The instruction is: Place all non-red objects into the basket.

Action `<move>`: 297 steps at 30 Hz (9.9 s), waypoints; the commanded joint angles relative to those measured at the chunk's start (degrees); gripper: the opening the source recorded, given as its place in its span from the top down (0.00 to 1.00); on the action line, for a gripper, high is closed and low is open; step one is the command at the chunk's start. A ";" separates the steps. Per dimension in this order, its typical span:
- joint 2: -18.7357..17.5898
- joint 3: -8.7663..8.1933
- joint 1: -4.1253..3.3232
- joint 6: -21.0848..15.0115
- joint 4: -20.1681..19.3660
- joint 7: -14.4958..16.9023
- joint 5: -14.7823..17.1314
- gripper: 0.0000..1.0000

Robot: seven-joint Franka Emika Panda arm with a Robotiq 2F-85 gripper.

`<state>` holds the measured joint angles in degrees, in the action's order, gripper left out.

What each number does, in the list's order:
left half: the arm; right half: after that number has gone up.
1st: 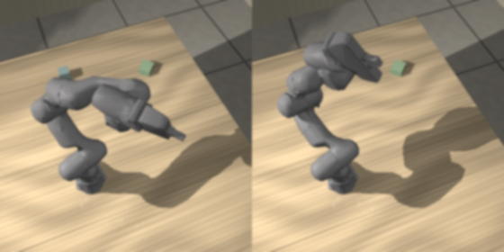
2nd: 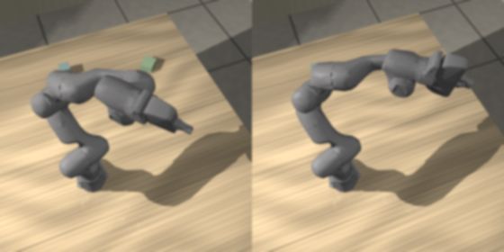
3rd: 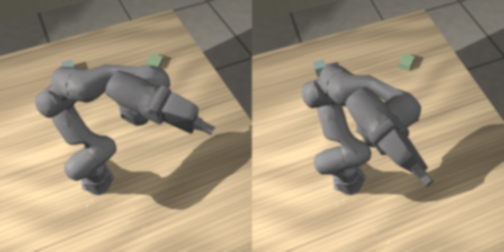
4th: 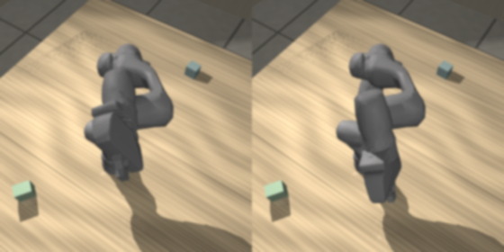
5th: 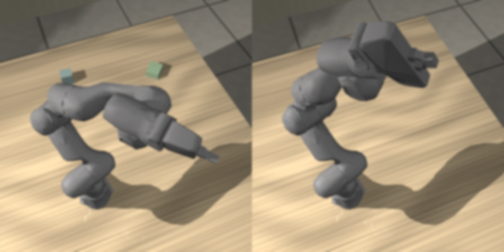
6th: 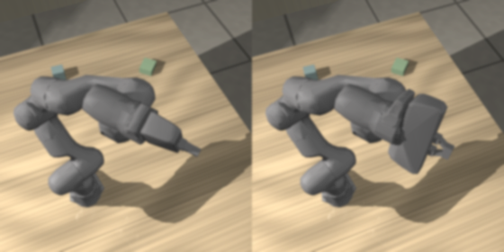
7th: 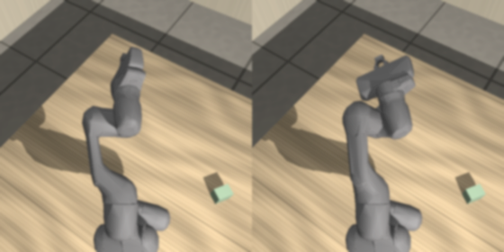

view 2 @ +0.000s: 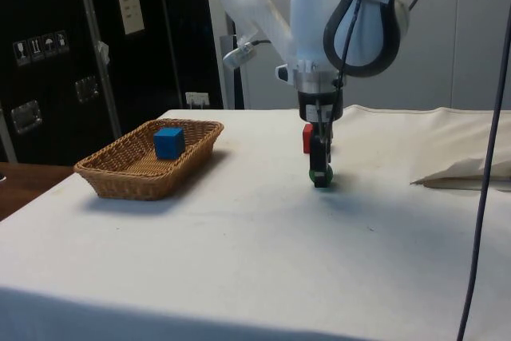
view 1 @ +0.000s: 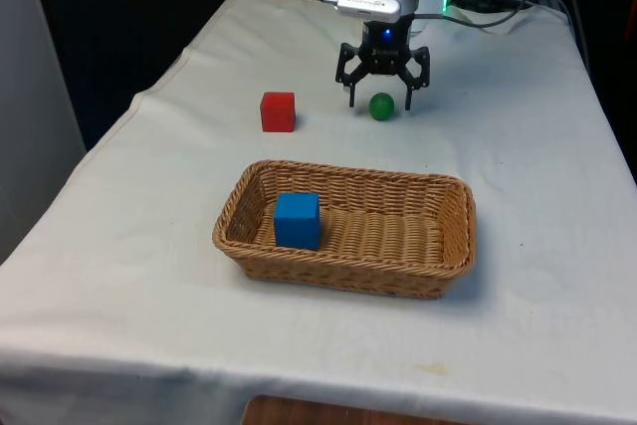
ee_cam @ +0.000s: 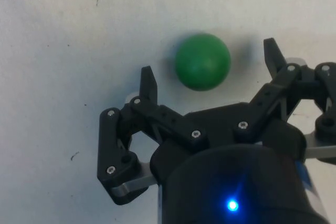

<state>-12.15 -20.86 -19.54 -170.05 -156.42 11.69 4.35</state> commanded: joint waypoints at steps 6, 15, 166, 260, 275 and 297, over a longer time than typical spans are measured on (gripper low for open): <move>0.23 0.40 0.40 0.29 0.11 0.34 0.46 0.00; 0.17 0.23 0.23 0.17 0.11 0.17 0.23 0.00; -1.60 8.77 0.06 17.99 31.80 -5.67 2.35 1.00; -17.93 3.32 2.69 21.08 50.88 1.66 9.34 0.00; -10.89 2.64 2.29 20.51 44.98 1.72 8.82 0.00; 1.20 2.58 2.29 20.00 35.12 2.18 7.51 0.00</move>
<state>-11.06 -17.88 -17.02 -149.60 -121.07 14.55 12.95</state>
